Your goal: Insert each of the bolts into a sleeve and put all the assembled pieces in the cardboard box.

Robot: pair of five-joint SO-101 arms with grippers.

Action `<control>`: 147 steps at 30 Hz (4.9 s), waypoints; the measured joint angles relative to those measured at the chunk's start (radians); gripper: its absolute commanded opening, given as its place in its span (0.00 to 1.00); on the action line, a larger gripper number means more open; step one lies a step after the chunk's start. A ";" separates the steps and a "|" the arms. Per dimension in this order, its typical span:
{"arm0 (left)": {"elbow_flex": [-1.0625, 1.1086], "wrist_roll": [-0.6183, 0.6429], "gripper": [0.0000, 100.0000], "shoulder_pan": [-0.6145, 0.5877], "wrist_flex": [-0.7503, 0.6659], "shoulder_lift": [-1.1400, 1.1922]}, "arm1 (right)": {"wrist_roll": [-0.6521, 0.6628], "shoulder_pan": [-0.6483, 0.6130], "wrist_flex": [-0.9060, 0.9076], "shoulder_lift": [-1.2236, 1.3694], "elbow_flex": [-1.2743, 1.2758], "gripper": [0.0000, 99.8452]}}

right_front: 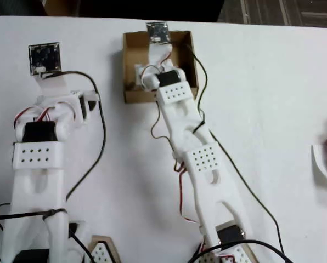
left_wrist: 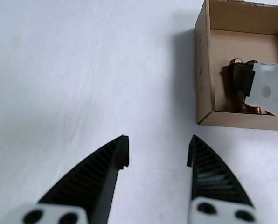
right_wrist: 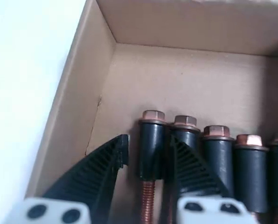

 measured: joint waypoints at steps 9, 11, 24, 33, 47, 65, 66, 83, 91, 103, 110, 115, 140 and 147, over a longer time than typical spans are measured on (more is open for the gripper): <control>0.000 0.000 0.22 0.000 0.000 0.000 | 0.000 -0.023 -0.023 0.000 -0.038 0.02; 0.000 0.000 0.22 0.000 0.000 0.000 | 0.000 -0.035 -0.023 0.000 -0.038 0.02; 0.000 -0.021 0.06 -0.008 0.008 -0.110 | 0.000 -0.015 0.207 -0.052 -0.296 0.02; 0.193 -0.173 0.12 0.060 0.137 -0.606 | 0.000 -0.009 0.594 -0.304 -0.327 0.02; 0.611 -0.117 0.15 0.071 0.178 -0.959 | 0.060 0.157 0.783 -0.769 -0.344 0.02; 0.647 -0.068 0.15 0.069 0.186 -0.964 | 0.083 0.262 0.784 -1.080 -0.333 0.02; 0.647 -0.068 0.15 0.069 0.186 -0.964 | 0.071 0.272 0.784 -1.065 -0.322 0.02; 0.647 -0.068 0.14 0.069 0.193 -0.964 | -0.265 0.176 0.784 -1.188 0.181 0.02; 0.647 -0.068 0.14 0.069 0.193 -0.964 | -0.265 0.170 0.784 -1.398 0.376 0.02; 0.647 -0.068 0.14 0.071 0.206 -0.964 | -0.232 0.216 0.209 -2.248 1.617 0.02; 0.661 -0.068 0.15 0.071 0.206 -0.964 | -0.227 0.226 -0.183 -2.819 2.387 0.02; 0.741 -0.068 0.15 0.068 0.206 -0.964 | -0.227 0.224 -0.206 -3.018 2.639 0.02; 1.042 -0.084 0.15 0.083 0.198 -0.964 | 0.120 0.272 -0.147 -3.015 2.983 0.02; 1.042 -0.190 0.15 0.083 0.250 -0.964 | 0.471 0.270 0.026 -3.015 2.983 0.02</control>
